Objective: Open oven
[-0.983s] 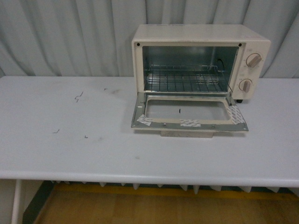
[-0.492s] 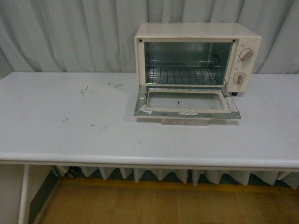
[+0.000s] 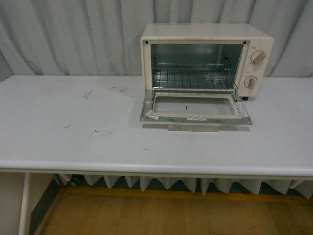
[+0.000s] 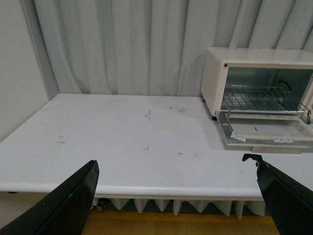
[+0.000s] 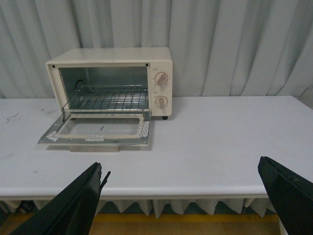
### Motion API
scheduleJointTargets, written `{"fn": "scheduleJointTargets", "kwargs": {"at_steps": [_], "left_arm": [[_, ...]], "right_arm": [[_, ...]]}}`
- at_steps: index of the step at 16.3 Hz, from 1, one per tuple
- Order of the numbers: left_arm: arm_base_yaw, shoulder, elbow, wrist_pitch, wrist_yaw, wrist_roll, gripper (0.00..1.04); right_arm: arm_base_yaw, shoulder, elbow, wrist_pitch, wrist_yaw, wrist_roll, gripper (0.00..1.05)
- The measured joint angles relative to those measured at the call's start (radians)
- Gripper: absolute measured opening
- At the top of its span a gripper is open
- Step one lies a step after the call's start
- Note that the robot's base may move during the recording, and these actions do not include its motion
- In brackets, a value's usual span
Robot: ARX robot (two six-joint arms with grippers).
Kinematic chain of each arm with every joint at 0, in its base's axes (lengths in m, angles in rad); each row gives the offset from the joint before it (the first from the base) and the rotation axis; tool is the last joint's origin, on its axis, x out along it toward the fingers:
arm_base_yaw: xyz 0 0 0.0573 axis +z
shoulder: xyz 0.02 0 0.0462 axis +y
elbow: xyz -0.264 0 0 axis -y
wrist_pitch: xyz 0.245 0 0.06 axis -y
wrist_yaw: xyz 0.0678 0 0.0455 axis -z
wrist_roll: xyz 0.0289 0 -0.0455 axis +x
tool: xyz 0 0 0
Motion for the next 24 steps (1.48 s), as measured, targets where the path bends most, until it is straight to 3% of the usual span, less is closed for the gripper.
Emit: {"fn": "scheduleJointTargets", "kwargs": {"at_steps": [24], "left_arm": [[0.0,0.0,0.0,0.001,0.0,0.0,0.98]], "right_arm": [[0.0,0.0,0.0,0.0,0.0,0.0,0.98]]}}
